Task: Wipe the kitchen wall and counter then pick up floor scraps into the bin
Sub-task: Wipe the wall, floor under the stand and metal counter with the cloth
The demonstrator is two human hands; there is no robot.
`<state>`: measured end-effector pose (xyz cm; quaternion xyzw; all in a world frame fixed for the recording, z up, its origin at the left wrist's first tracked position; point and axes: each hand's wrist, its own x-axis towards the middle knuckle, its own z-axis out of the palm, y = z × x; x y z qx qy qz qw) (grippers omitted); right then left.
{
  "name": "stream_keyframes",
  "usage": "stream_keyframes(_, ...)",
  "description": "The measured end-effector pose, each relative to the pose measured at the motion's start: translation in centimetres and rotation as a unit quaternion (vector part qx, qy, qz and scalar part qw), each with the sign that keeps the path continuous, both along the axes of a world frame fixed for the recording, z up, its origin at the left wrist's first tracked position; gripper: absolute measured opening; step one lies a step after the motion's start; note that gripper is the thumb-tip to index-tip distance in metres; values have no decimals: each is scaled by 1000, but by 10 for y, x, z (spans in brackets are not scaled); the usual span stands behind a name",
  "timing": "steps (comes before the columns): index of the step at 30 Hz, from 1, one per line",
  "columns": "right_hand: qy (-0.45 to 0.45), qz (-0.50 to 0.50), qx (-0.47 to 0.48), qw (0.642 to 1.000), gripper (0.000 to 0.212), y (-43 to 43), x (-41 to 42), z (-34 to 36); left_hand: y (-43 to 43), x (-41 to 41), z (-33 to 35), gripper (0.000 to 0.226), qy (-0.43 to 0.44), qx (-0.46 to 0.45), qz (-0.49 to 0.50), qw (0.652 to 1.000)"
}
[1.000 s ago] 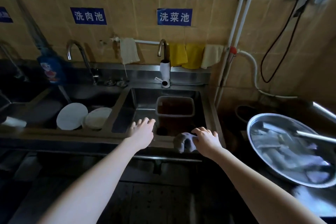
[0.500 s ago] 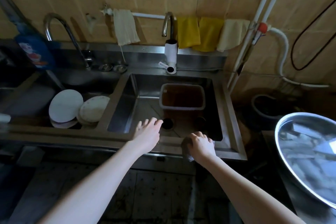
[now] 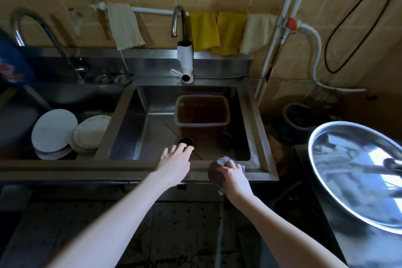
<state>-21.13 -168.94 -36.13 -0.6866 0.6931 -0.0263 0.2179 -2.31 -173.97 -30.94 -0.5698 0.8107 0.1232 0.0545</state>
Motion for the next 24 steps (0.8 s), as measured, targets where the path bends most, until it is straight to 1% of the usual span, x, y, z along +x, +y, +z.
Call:
stream_keyframes(6,-61,-77,-91,991,50,37,-31,27,14,-31,1,46,-11,-13,-42,999)
stream_keyframes(9,-79,-108,-137,982,46,64,-52,49,25,-55,6,44,-27,-33,-87,995)
stream_keyframes(14,-72,-155,-181,969,50,120,-93,87,48,-111,23,47,-15,-69,-163,984)
stream_keyframes(17,-60,-194,-211,956,54,161,-118,109,68,-151,37,47,-18,-102,-222,969)
stream_keyframes(19,-59,-214,-221,950,54,181,-129,119,77,-171,44,48,-21,-114,-235,965)
stream_keyframes(24,-42,-297,-272,914,51,266,-166,148,132,-243,66,51,-5,-118,-302,946)
